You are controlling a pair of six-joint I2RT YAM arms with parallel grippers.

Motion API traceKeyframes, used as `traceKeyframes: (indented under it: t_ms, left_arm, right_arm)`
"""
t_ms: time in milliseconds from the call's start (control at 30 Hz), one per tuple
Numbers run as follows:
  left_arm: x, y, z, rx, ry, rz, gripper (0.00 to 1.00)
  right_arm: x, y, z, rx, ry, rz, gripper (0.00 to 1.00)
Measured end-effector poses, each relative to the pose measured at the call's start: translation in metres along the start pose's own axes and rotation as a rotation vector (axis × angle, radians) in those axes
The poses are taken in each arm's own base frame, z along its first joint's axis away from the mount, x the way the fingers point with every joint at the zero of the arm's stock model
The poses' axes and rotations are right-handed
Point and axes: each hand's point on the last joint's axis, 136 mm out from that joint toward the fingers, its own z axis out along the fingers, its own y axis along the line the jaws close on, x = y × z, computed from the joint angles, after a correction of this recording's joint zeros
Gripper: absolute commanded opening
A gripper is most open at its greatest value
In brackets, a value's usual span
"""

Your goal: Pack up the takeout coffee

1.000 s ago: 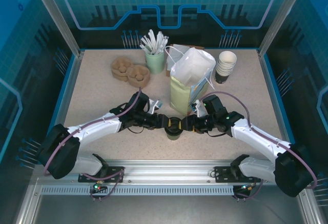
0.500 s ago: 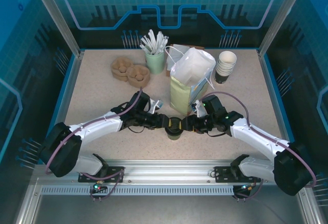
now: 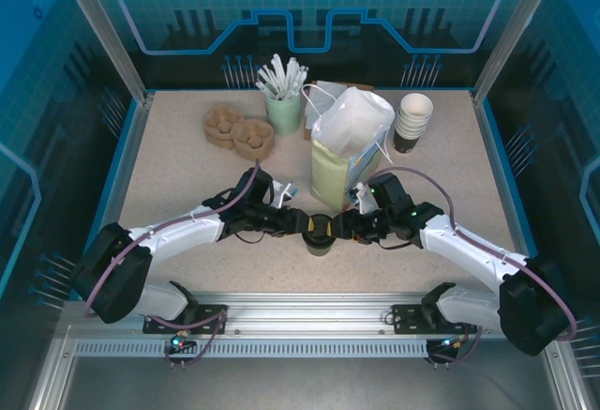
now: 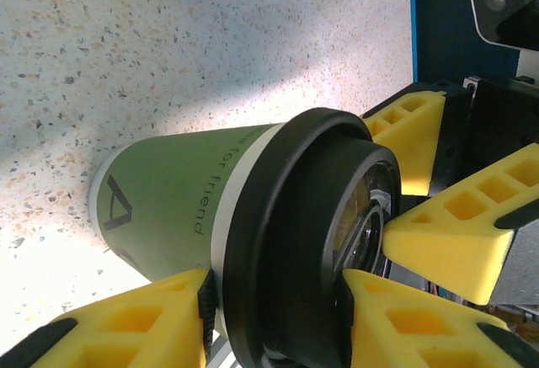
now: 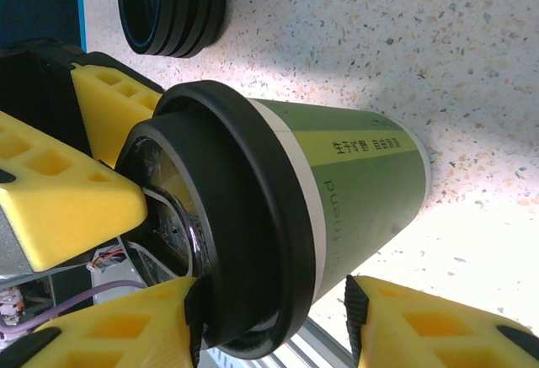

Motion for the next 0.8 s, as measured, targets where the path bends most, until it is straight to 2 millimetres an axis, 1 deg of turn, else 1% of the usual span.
traceKeyframes:
  t_ms: [200,333,567,667,800]
  left_arm:
    - [-0.0006,-0.0002,0.0010,0.014,0.006,-0.003,0.43]
    - [-0.0007,-0.0012,-0.0002,0.008,0.009,0.002,0.49]
    - [0.0024,-0.0049,-0.0032,-0.035,0.048,0.003,0.54]
    - [-0.0015,-0.0084,-0.0033,-0.040,0.052,0.012,0.55]
    - [-0.0073,-0.0080,0.0000,-0.048,0.051,0.013,0.58]
  right_arm:
    - [-0.0006,0.0009,0.0016,-0.013,0.003,-0.001,0.48]
    - [-0.0004,0.0024,0.0018,-0.025,0.002,-0.004,0.48]
    - [-0.0012,0.0028,-0.0002,-0.019,-0.005,-0.021,0.48]
    - [-0.0017,0.0032,-0.0015,-0.010,-0.004,-0.031,0.49]
    - [-0.0022,0.0032,-0.0020,0.001,0.003,-0.041,0.49]
